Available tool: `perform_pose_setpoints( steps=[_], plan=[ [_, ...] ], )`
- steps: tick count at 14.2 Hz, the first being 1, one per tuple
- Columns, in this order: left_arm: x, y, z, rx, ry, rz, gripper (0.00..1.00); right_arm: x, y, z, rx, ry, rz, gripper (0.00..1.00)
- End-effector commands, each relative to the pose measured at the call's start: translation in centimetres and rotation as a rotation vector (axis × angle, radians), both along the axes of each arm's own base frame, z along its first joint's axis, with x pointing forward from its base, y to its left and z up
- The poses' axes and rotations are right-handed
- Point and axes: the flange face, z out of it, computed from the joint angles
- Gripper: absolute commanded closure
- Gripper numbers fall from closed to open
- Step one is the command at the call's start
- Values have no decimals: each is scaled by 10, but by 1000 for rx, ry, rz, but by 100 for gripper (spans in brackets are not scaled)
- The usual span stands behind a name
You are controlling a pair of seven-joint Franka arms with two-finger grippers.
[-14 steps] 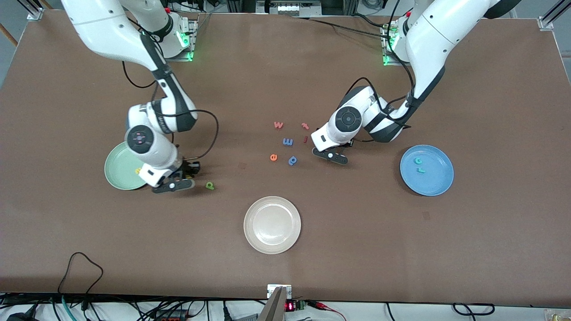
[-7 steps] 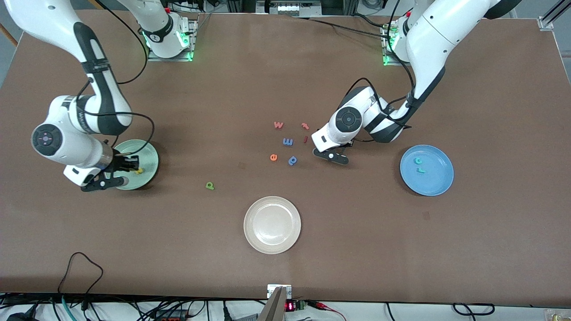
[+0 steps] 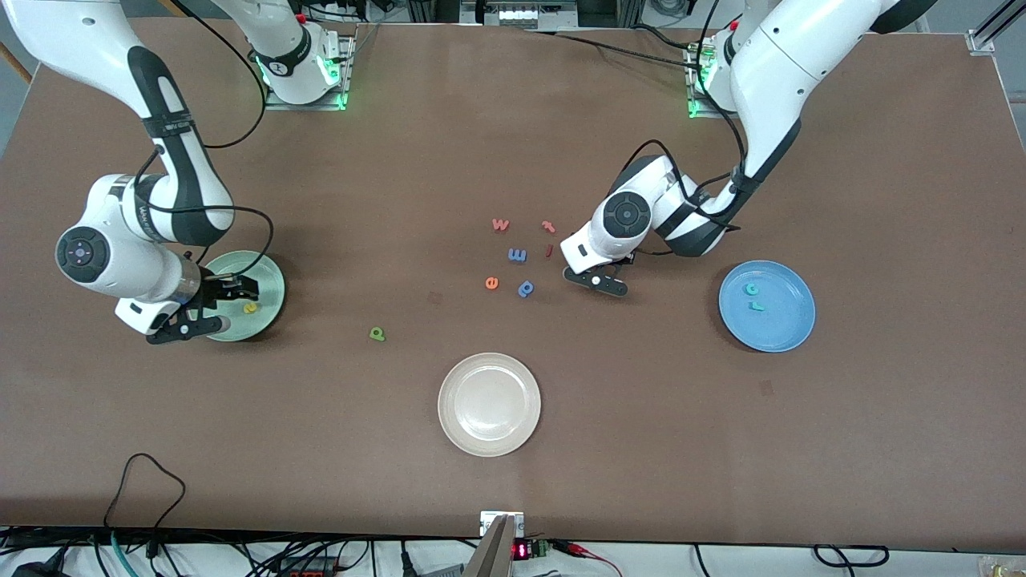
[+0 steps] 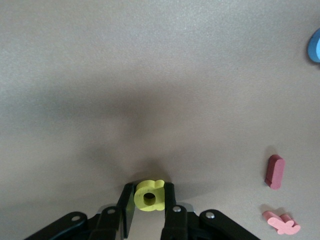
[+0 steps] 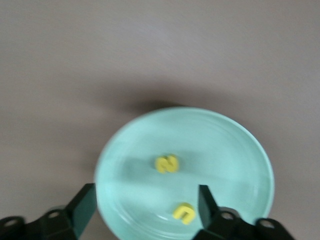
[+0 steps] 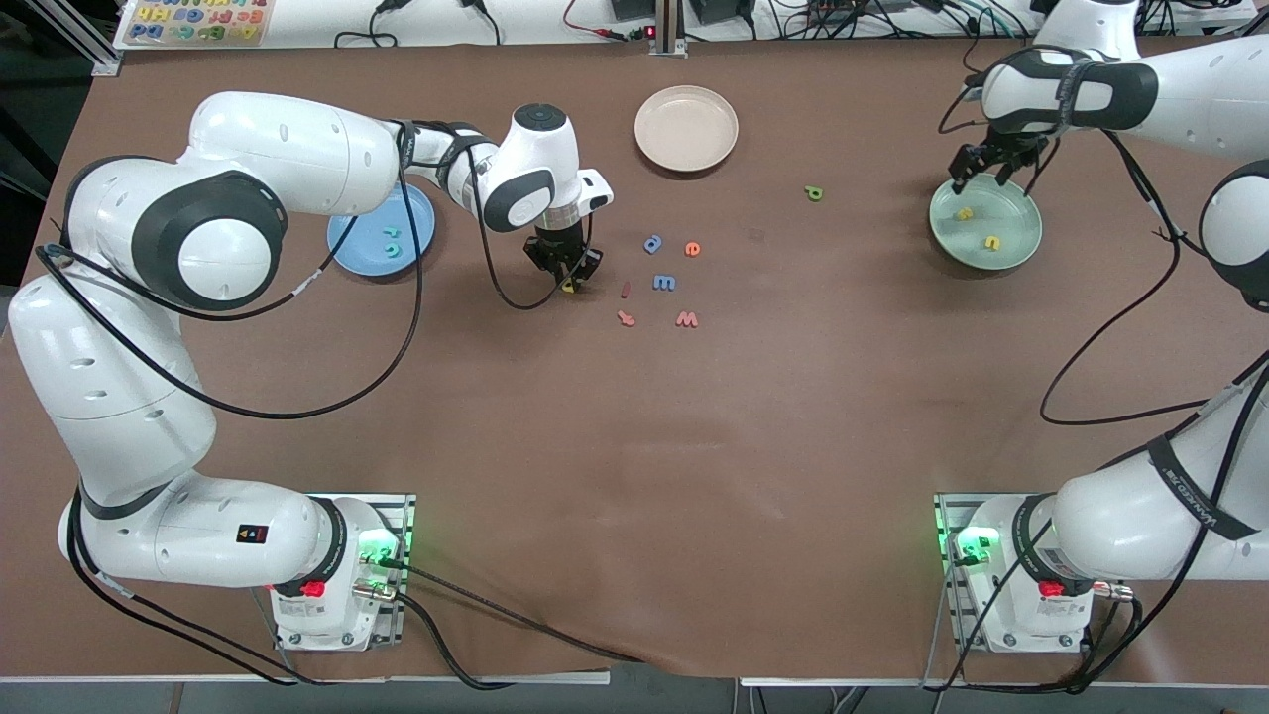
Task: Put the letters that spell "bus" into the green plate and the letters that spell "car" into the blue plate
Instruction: 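Drop the yellow u on the green plate with the right gripper, then drop the a with the left gripper while the right gripper grasps the d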
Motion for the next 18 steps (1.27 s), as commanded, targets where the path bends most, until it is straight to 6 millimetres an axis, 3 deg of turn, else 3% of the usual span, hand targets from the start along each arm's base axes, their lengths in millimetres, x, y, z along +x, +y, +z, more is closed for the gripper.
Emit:
perform_pose_setpoints(
  steps=[1, 3, 5, 7, 9, 11, 15, 18],
  plan=[
    [26, 43, 30, 68, -8, 46, 82, 5, 68, 23, 8, -45, 94, 0],
    [50, 95, 55, 116, -8, 127, 83, 4, 115, 27, 11, -83, 99, 0],
    [76, 158, 67, 136, -2, 238, 83, 7, 147, 19, 12, -95, 76, 1],
    [98, 218, 72, 135, -8, 345, 83, 6, 171, -2, 17, -108, 102, 9],
    [111, 265, 70, 123, -2, 404, 83, 6, 186, -22, 23, -135, 82, 20],
    [119, 301, 64, 103, 2, 424, 83, 9, 205, -32, 27, -142, 96, 29],
    [124, 360, 52, 82, 12, 358, 84, 10, 217, -40, 30, -140, 109, 40],
    [120, 372, 31, 114, 23, 322, 84, 9, 226, -49, 47, -152, 108, 40]
  ],
)
